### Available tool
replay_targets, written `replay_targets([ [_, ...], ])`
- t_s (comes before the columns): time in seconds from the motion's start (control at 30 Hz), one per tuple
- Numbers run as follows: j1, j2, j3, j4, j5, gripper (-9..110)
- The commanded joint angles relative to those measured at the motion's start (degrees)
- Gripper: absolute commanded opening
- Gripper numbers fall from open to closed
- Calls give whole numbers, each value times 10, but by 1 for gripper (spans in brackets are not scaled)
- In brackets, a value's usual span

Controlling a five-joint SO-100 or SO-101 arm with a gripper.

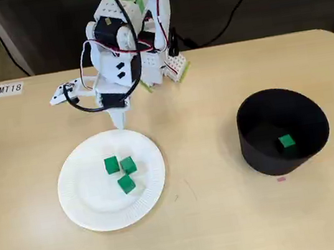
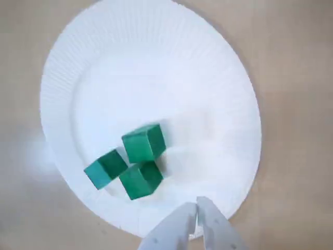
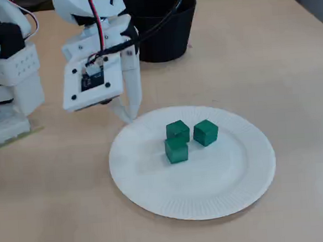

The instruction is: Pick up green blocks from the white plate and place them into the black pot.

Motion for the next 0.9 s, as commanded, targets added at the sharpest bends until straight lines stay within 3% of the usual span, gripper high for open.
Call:
replay_targets([
  [0.0,13,-17,-32,-13,-11,-2],
  [0.1,22,-60,-83,11,-24,0],
  [0.23,24,-108,-133,26,-57,27],
  [0.37,22,-171,-188,46,-76,37],
  [0.87,-10,-347,-335,120,-121,39],
])
